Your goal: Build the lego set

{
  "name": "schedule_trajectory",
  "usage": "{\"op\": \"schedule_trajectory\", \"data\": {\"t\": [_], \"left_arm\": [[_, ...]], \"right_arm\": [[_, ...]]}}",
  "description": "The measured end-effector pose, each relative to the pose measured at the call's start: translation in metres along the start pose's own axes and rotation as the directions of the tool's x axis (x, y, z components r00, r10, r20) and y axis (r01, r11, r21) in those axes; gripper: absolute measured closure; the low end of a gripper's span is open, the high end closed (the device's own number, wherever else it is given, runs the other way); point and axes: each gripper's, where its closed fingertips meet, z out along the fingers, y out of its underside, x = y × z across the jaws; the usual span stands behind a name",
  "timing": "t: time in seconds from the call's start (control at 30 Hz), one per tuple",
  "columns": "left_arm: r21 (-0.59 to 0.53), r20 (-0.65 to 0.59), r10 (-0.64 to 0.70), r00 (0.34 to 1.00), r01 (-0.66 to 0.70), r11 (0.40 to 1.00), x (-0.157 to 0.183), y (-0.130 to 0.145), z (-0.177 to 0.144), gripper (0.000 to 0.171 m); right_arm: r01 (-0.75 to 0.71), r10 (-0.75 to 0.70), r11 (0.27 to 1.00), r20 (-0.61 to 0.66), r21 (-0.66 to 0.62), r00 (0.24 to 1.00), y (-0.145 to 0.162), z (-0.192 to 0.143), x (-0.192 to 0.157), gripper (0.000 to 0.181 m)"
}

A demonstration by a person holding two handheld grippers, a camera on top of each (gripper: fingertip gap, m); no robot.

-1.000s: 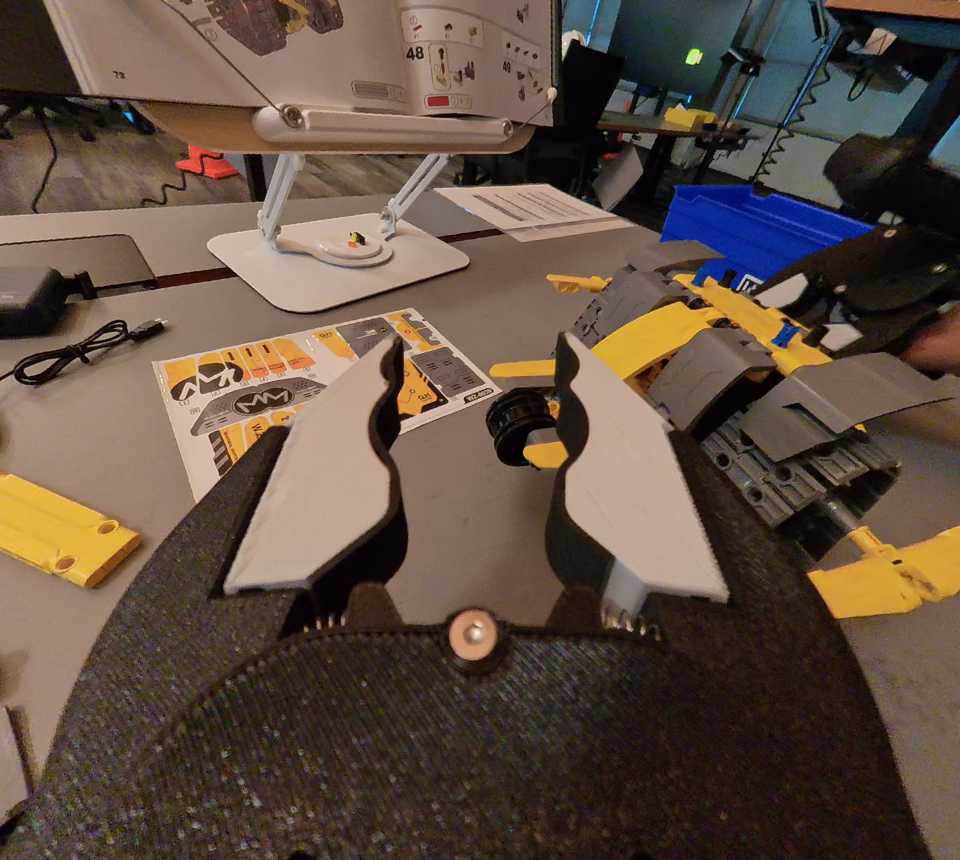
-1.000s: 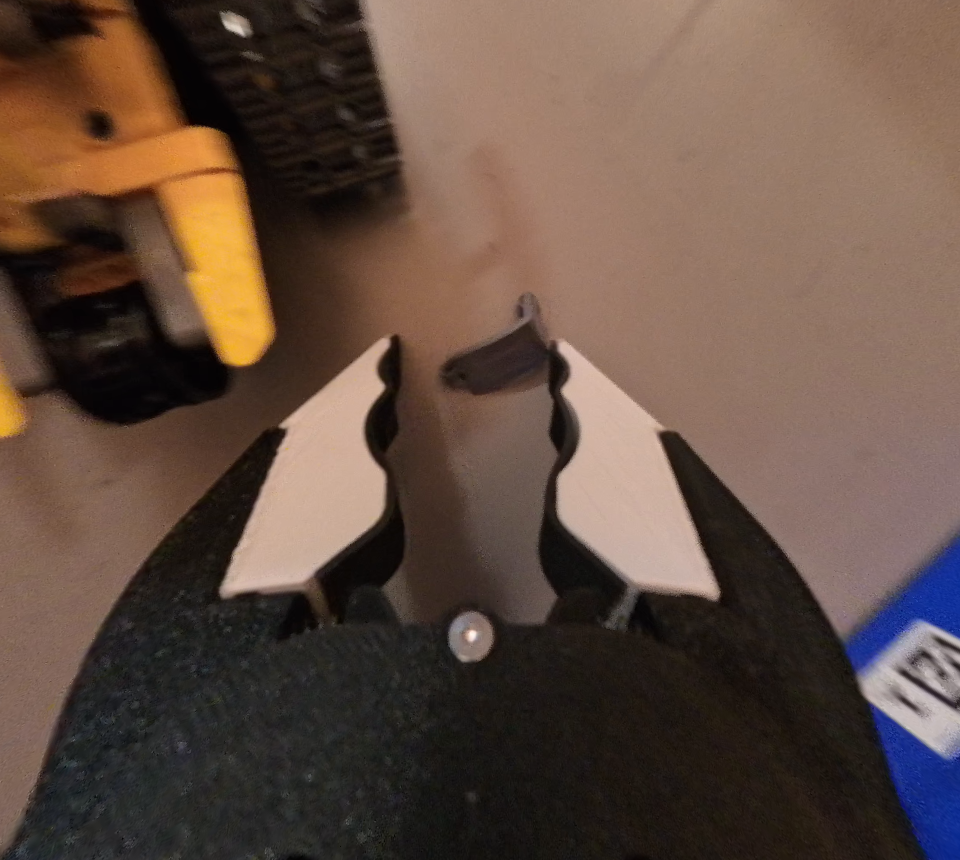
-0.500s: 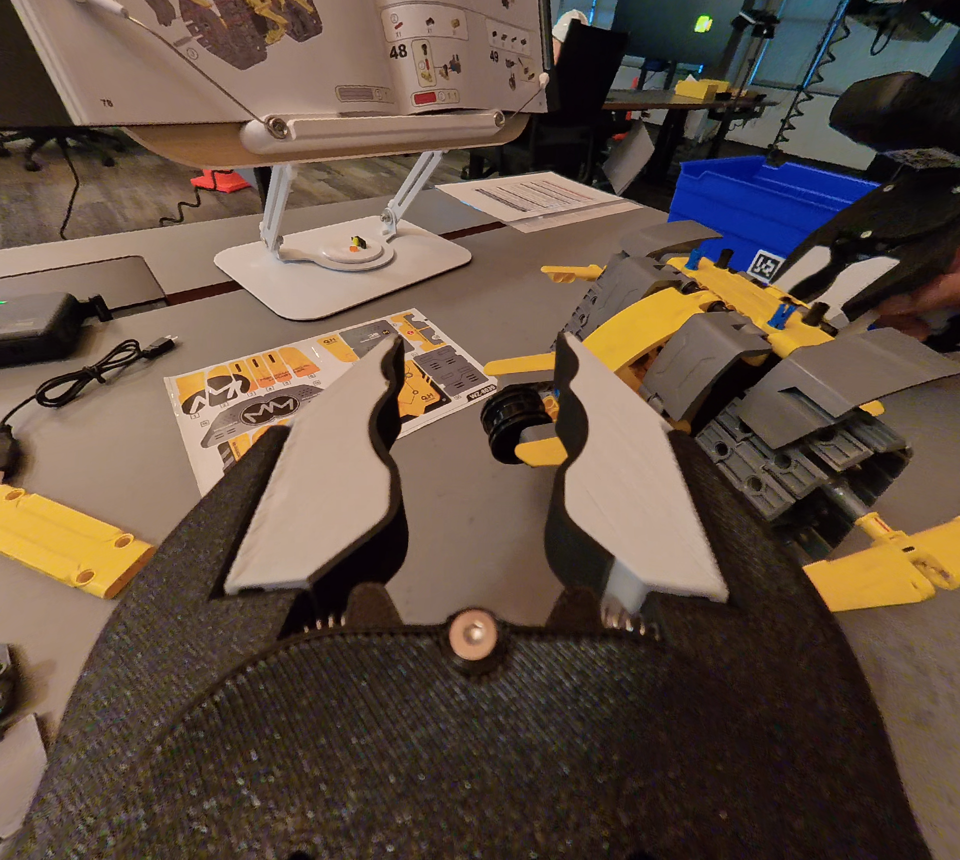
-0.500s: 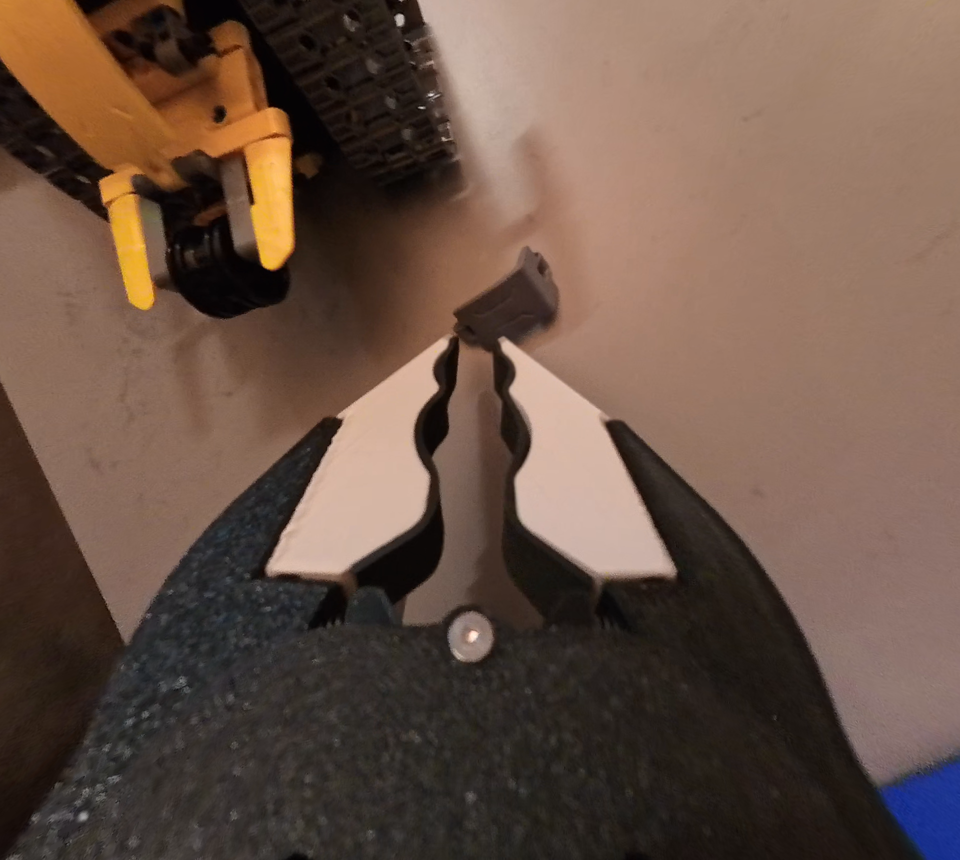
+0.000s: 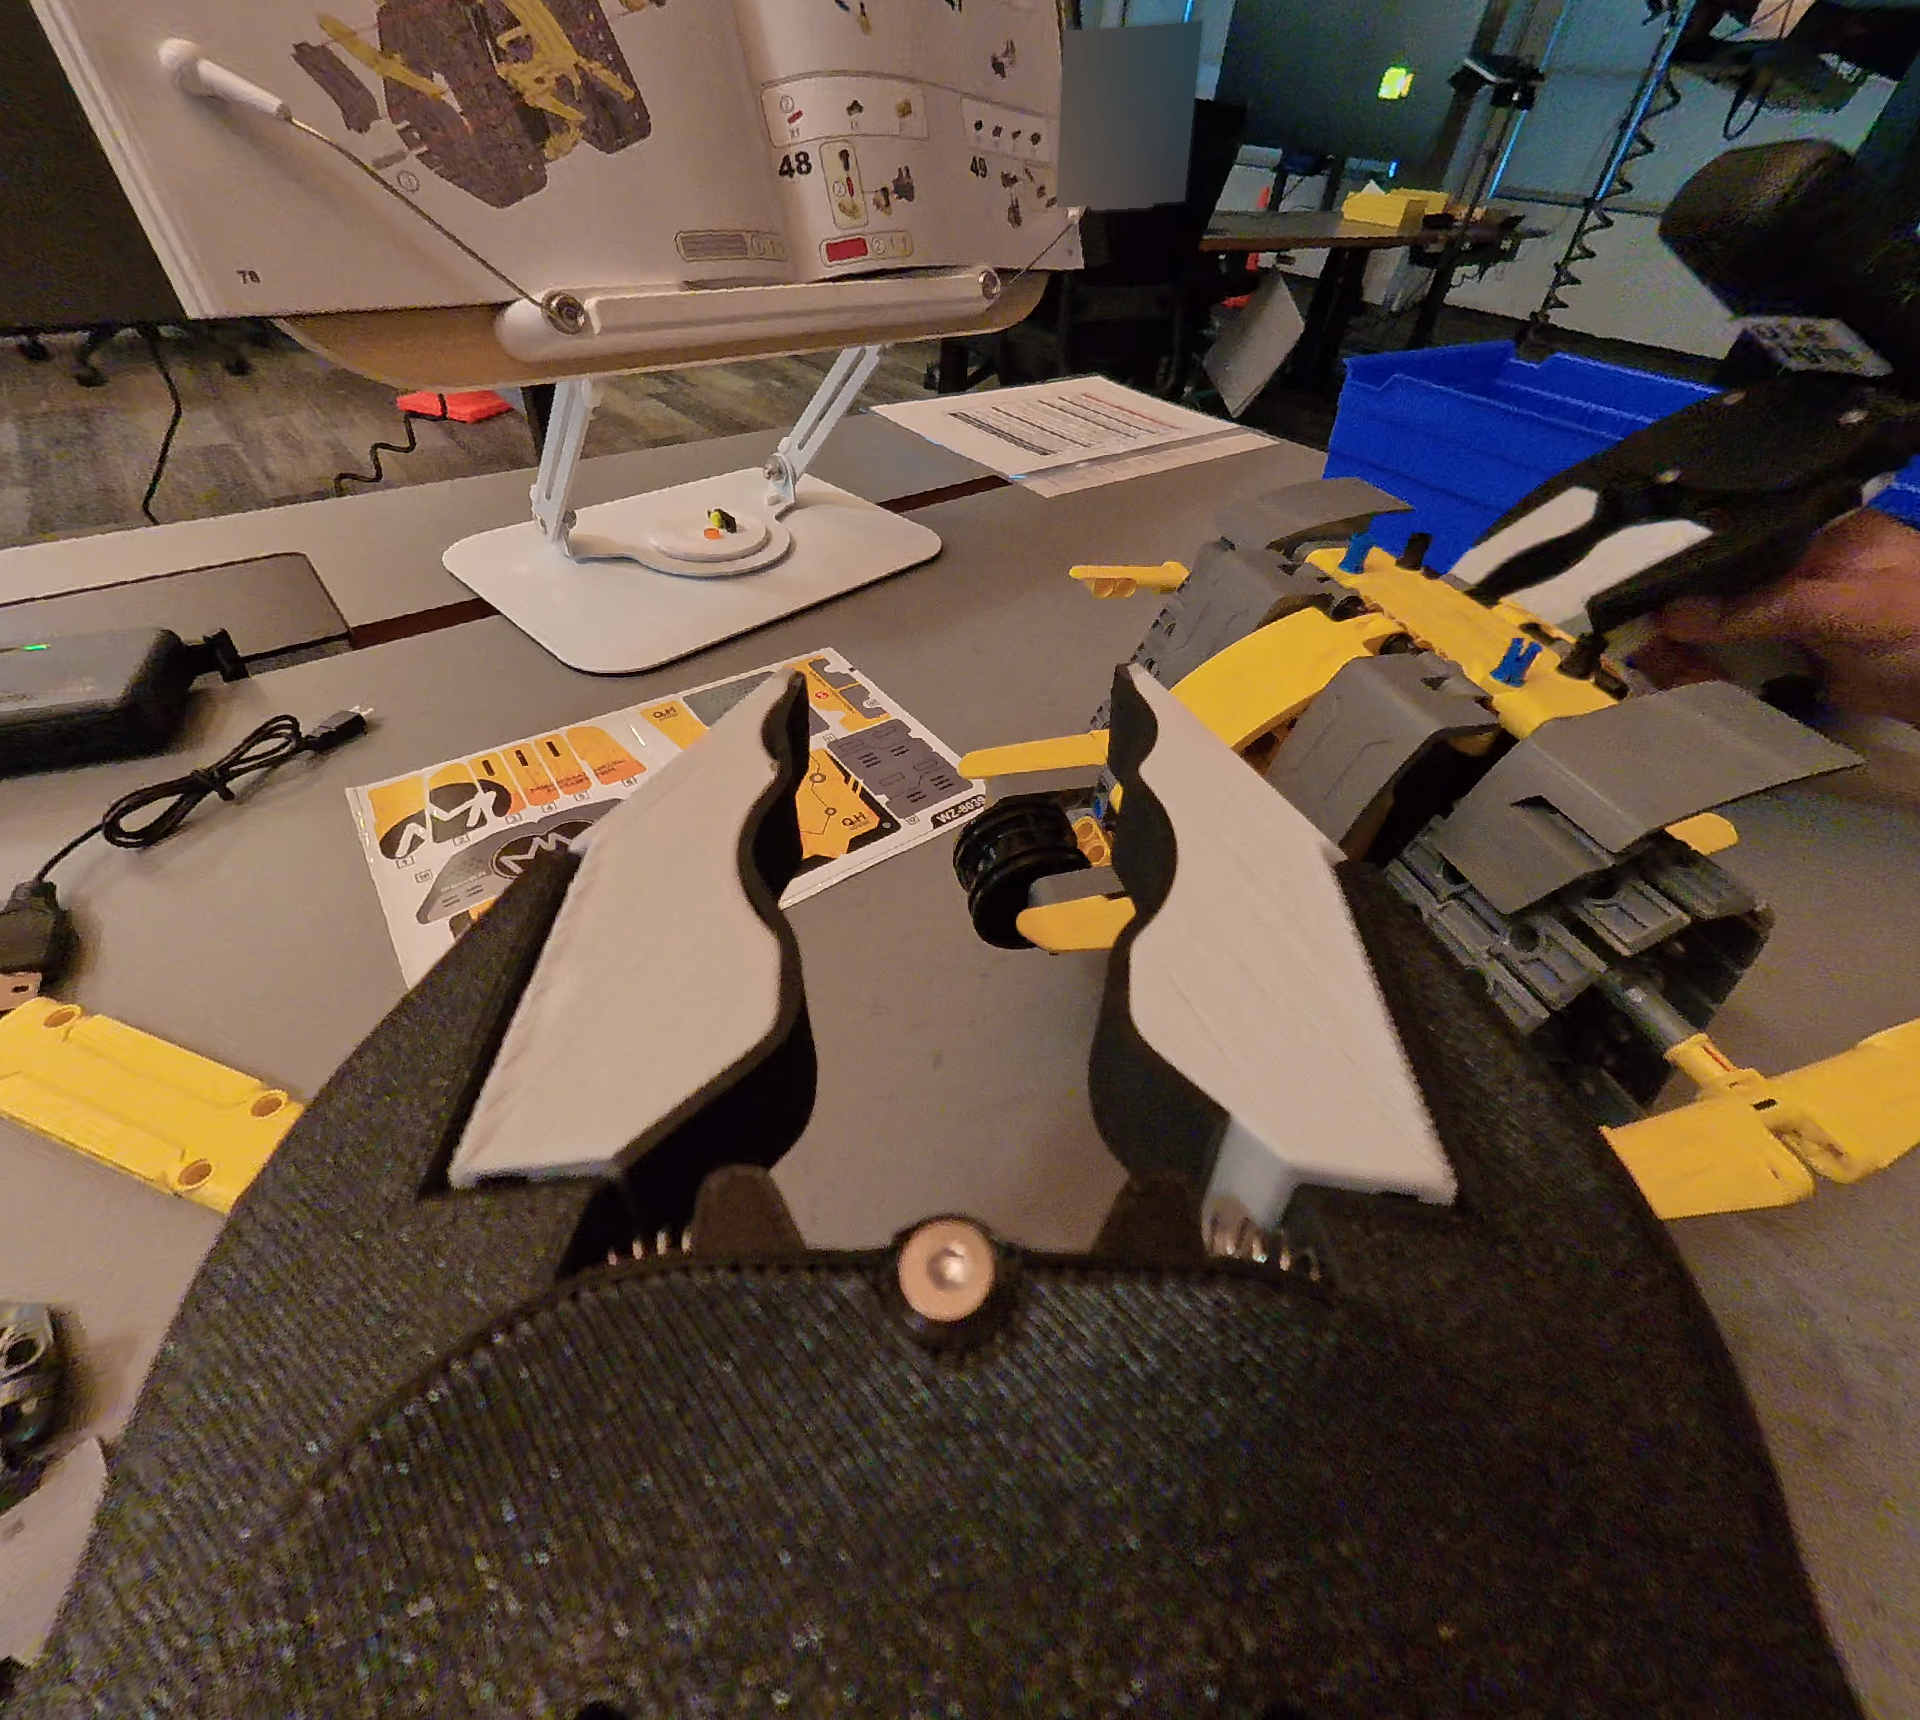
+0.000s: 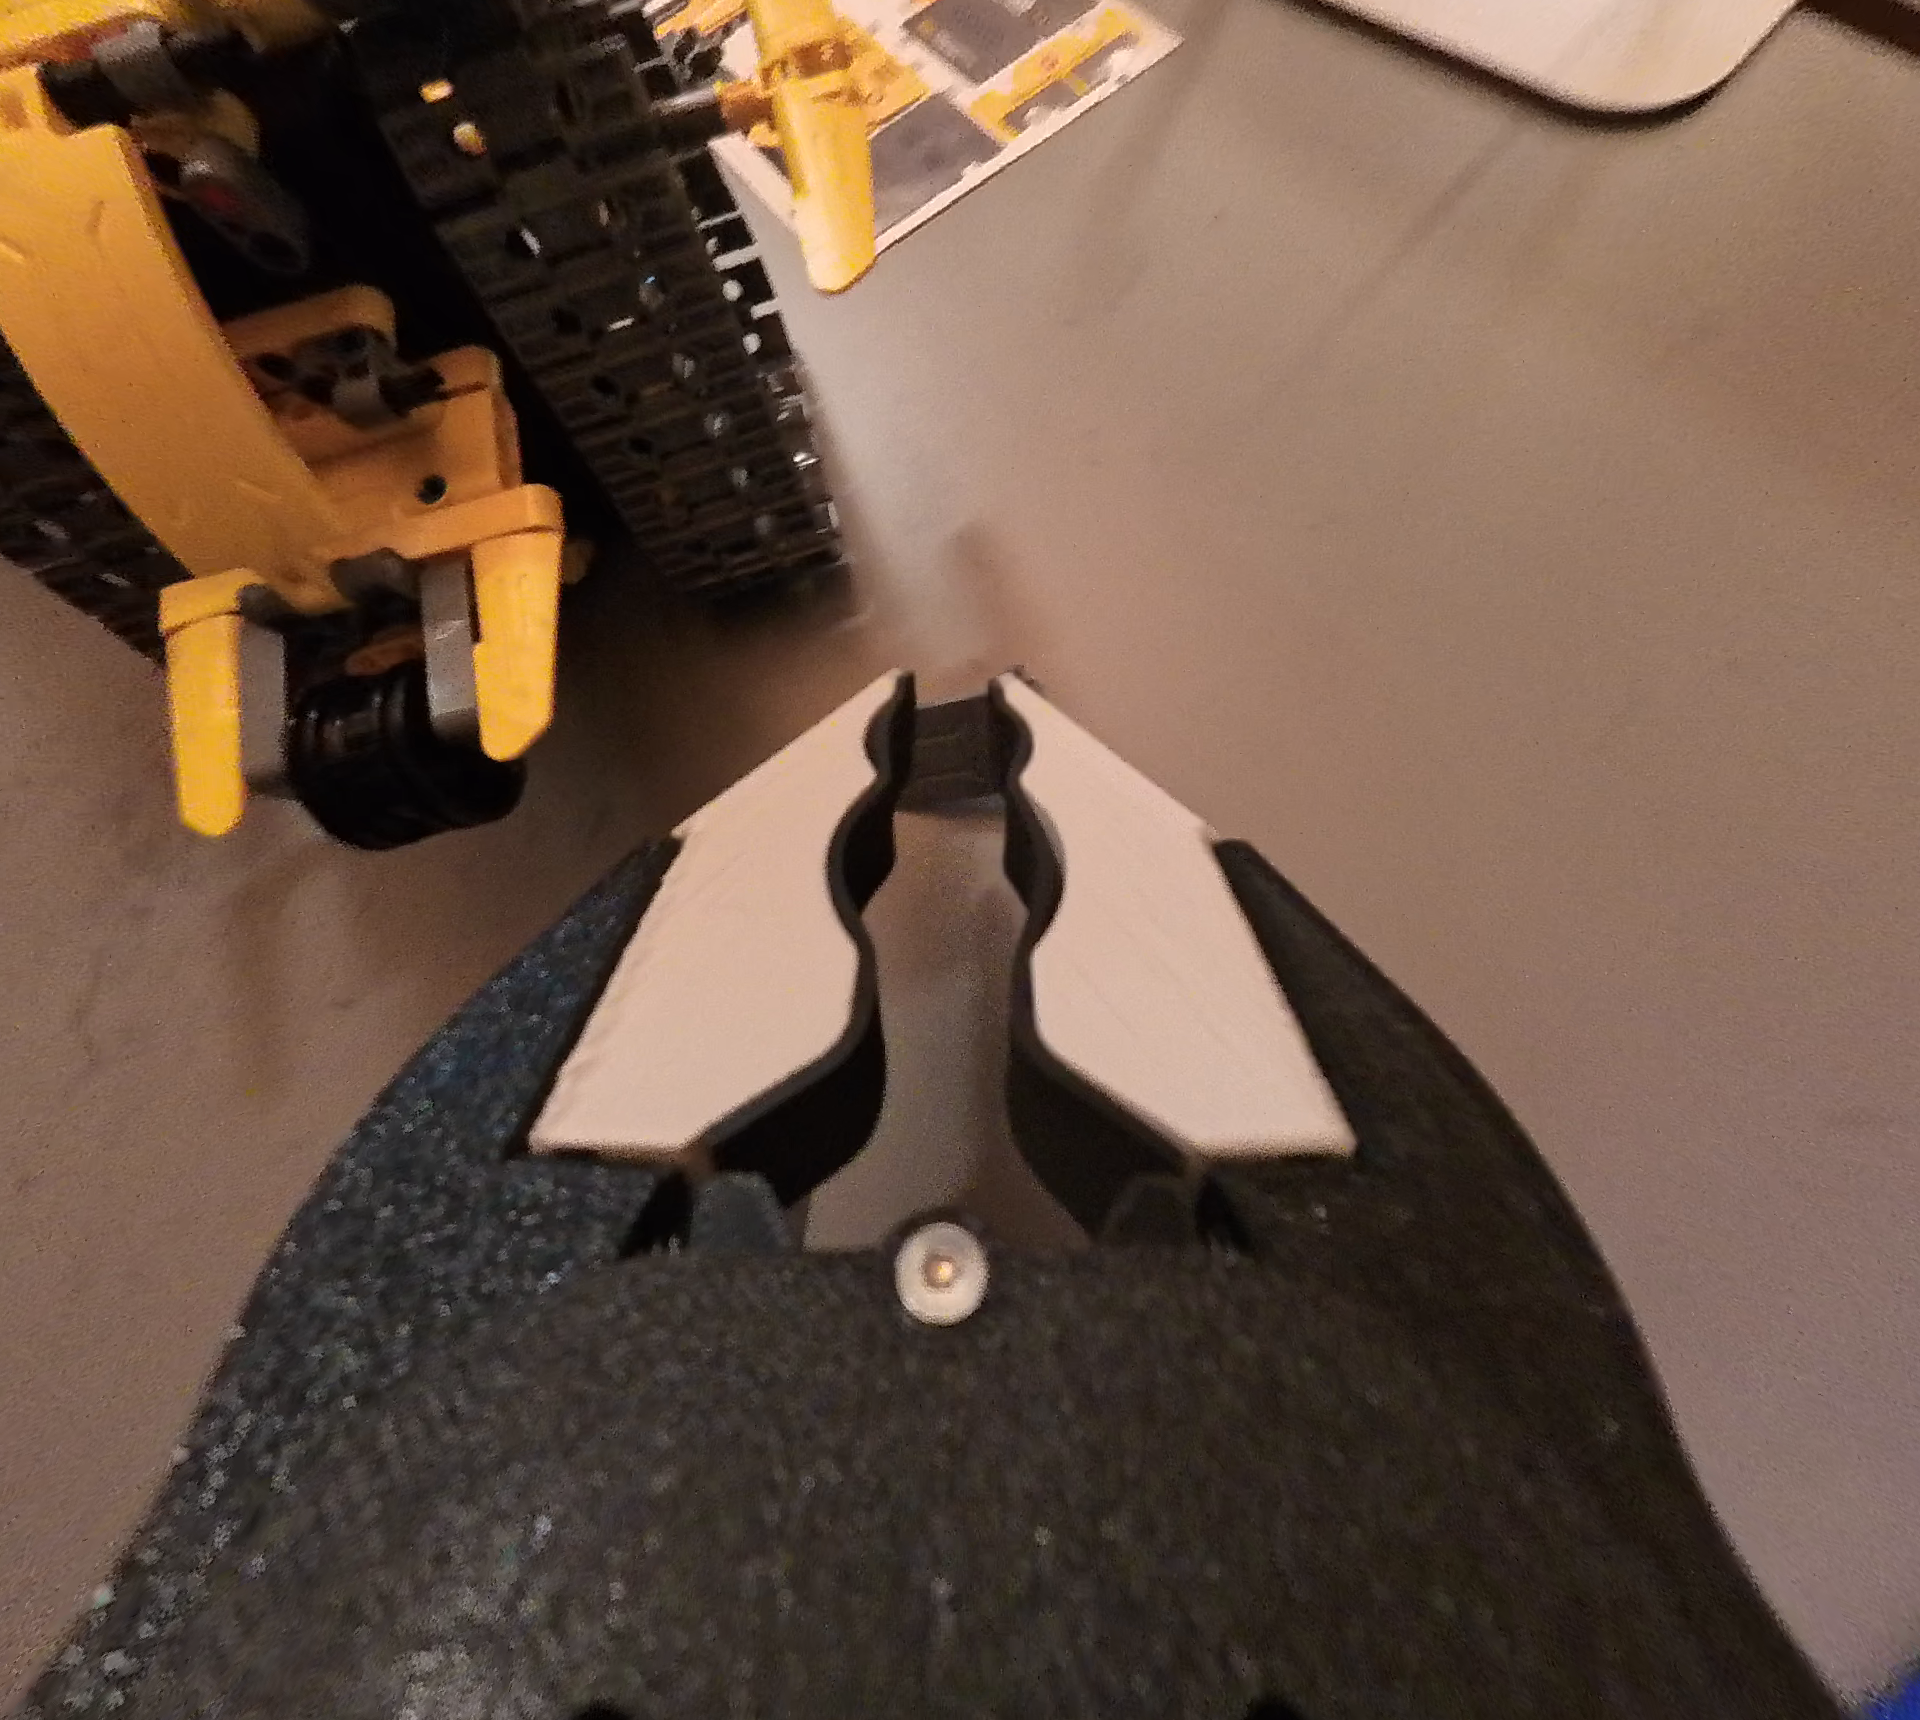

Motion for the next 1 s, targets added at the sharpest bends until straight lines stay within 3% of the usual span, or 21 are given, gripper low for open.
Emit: {"op": "schedule_trajectory", "data": {"t": [0.13, 0.27, 0.53, 0.67, 0.77, 0.9, 1.0], "left_arm": [[0.004, -0.003, 0.002, 1.0, -0.002, 1.0, 0.001, -0.001, 0.0, 0.115], [0.004, -0.006, 0.007, 1.0, -0.007, 1.0, 0.003, -0.002, 0.0, 0.115], [0.011, -0.008, 0.009, 1.0, -0.009, 1.0, 0.004, -0.004, -0.001, 0.115], [0.01, -0.006, 0.016, 1.0, -0.016, 1.0, 0.005, -0.004, -0.001, 0.115], [0.013, -0.004, 0.015, 1.0, -0.015, 1.0, 0.004, -0.004, -0.002, 0.115], [0.016, 0.003, 0.012, 1.0, -0.012, 1.0, 0.002, -0.005, -0.002, 0.115], [0.018, 0.012, 0.007, 1.0, -0.007, 1.0, -0.002, -0.005, -0.003, 0.115]], "right_arm": [[0.097, -0.097, 0.995, -0.09, -0.004, 0.991, 0.001, -0.002, 0.013, 0.16], [0.18, -0.187, 0.982, -0.175, -0.058, 0.967, 0.005, 0.008, 0.019, 0.177], [0.226, -0.243, 0.968, -0.175, -0.108, 0.954, 0.011, 0.023, 0.016, 0.179], [0.249, -0.261, 0.965, -0.179, -0.084, 0.949, 0.005, 0.016, 0.016, 0.167], [0.296, -0.295, 0.955, -0.098, -0.004, 0.951, -0.003, 0.005, 0.003, 0.153], [0.467, -0.467, 0.884, -0.075, -0.017, 0.881, 0.001, -0.006, -0.006, 0.148], [0.663, -0.661, 0.748, -0.114, -0.018, 0.742, -0.01, -0.009, -0.012, 0.156]]}}
